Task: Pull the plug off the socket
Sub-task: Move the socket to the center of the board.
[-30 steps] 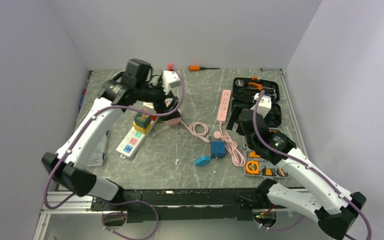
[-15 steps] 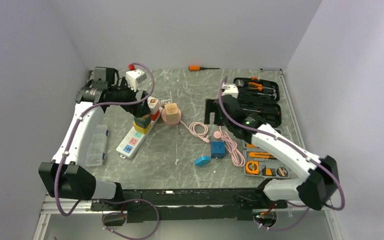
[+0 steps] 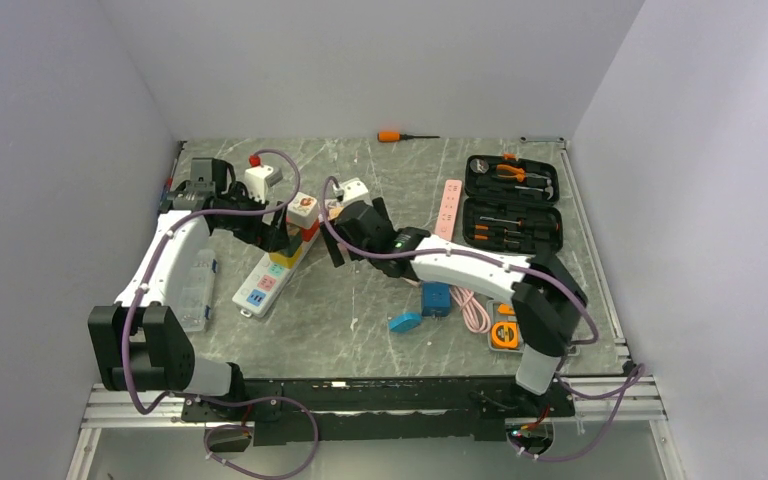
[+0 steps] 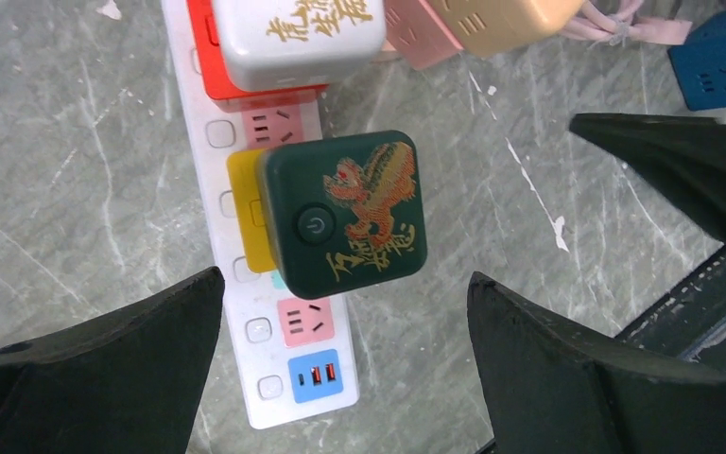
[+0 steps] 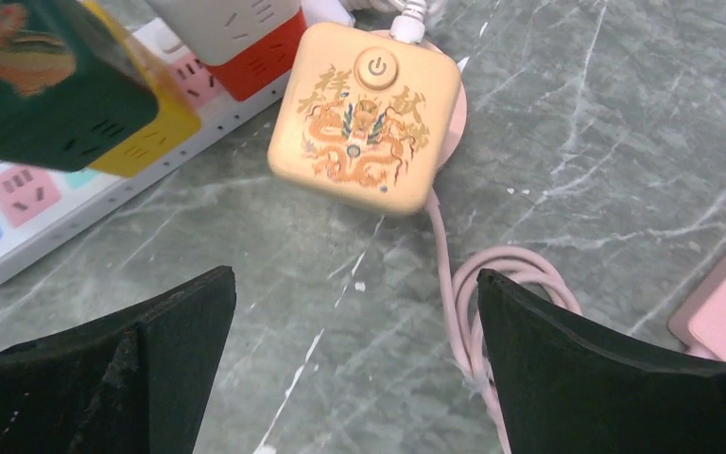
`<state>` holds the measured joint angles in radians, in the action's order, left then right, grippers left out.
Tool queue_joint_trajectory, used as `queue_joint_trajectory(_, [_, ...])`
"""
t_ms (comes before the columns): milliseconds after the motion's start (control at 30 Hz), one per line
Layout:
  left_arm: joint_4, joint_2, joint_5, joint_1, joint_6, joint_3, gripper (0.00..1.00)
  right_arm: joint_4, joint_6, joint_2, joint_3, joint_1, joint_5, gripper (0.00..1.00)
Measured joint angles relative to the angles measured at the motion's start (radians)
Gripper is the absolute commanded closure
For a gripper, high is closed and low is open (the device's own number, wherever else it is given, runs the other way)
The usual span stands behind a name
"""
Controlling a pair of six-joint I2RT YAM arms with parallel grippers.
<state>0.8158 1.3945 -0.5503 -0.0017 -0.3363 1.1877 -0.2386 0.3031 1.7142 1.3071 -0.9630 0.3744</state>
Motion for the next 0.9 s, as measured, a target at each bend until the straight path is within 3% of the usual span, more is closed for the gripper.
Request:
queue_joint_trajectory(433, [-0.073, 0.056, 0.061, -0.005, 0.009, 0.0, 0.01, 0.177, -0.073, 0.27, 0.048, 0.003, 0.126, 0.01])
queue_joint_trajectory(567, [-0.078, 0.061, 0.063, -0.006, 0.008, 0.0, 0.0, 0.283, -0.117, 0.284, 0.048, 0.003, 0.146, 0.13])
queue_joint_trajectory(800, [-0.095, 0.06, 0.084, -0.011, 0.001, 0.0, 0.01, 0.465, -0.172, 0.285, -0.016, 0.003, 0.155, 0.44])
queue_joint_trajectory(900, [-0.101, 0.058, 0.089, -0.013, 0.0, -0.005, 0.01, 0.518, -0.182, 0.264, -0.066, 0.002, 0.144, 0.49])
